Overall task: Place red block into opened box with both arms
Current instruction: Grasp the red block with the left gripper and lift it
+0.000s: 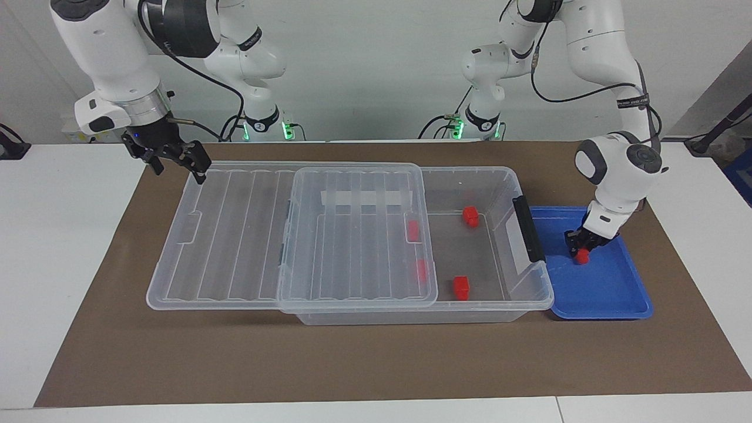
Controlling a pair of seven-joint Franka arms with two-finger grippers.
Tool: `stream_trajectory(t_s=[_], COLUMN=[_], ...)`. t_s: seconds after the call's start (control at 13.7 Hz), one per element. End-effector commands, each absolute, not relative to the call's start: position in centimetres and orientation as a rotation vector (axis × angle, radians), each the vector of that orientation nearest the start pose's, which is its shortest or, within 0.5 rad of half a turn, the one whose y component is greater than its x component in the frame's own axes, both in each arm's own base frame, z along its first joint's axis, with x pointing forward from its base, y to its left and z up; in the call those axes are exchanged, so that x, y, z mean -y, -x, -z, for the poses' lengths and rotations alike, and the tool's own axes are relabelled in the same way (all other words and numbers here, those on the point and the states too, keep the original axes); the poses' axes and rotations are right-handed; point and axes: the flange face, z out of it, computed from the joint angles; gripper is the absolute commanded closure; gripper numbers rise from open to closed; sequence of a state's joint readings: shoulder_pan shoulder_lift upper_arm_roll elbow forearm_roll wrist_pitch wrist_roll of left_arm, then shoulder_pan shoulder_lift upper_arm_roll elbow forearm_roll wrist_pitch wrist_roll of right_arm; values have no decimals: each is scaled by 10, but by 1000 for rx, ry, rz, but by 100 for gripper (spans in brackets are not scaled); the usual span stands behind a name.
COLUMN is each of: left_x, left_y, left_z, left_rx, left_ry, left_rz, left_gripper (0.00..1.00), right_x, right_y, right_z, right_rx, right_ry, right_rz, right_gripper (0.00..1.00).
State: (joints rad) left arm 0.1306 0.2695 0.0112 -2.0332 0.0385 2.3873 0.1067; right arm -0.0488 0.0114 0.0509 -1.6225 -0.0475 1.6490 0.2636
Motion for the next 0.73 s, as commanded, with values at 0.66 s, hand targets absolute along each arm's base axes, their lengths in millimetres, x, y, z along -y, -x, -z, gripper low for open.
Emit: stream_trajectory(t_s=[0.66], left_x=[48], left_y=[-625], left_z=[-536], left_rx=[540], left_ry=[3153], left_rz=[-188], left_gripper=[100], right_x=[8], right_y=[-562], right_z=[-598], right_rx=[-360], right_ry=[3173], right_rz=[24], right_gripper=[0])
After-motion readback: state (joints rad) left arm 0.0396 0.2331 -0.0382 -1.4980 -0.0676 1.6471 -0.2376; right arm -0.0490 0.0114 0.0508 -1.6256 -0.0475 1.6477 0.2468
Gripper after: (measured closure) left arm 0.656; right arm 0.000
